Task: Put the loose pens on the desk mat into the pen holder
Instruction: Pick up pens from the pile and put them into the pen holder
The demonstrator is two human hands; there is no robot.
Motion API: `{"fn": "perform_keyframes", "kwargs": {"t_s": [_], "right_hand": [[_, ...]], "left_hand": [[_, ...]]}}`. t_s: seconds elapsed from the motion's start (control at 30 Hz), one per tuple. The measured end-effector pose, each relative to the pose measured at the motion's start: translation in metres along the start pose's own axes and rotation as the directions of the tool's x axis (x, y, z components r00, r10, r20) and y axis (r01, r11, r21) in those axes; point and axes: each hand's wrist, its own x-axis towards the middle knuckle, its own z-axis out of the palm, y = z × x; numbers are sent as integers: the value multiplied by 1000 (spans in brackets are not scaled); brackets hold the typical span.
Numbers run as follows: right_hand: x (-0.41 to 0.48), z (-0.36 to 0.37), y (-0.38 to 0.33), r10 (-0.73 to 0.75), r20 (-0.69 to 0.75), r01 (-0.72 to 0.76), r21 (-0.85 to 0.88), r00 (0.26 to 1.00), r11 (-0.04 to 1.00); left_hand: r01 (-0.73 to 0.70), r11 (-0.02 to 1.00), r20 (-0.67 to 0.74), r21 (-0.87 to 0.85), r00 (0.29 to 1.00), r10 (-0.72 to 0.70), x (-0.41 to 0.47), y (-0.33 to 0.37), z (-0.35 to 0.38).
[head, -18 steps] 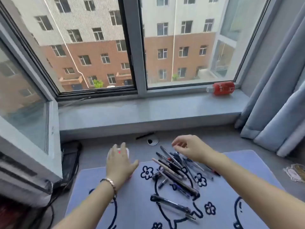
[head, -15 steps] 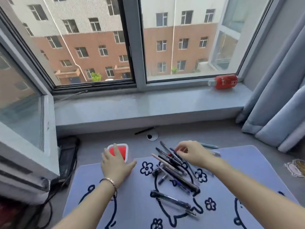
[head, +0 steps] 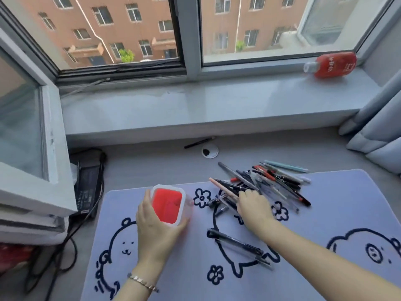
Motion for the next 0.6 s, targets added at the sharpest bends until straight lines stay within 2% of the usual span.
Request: {"fn": "perform_keyframes", "kwargs": {"t_s": [0.13,0.2,0.33,0.43,0.5,0.53,0.6], "right_hand": [[-4,5,4,-49,-7,49,86,999,995],[-10,-1,8,-67,-4,67,187,998,980],[-29,-38,20,-54,-114,79,228,992,971],[-52,-82,16,-219,-158,261,339,963,904],[-71,-110,8,-382,-97,391,353,919,850],[-78,-120,5,-434,-10,411,337,901,847],[-84,-131,0,-447,200,396,249,872,884]], "left_hand": [[12,999,64,37,998,-14,-15,-13,0],[16,1000,66,25,998,-17,-16,-13,2],[-34,999,67,31,997,32,-18,-6,8],[-109,992,103,57,989,103,-22,1,15],[-163,984,129,74,980,153,-23,8,20],[-189,978,134,84,975,177,-23,11,22],[-252,959,148,127,961,233,-24,17,24]]}}
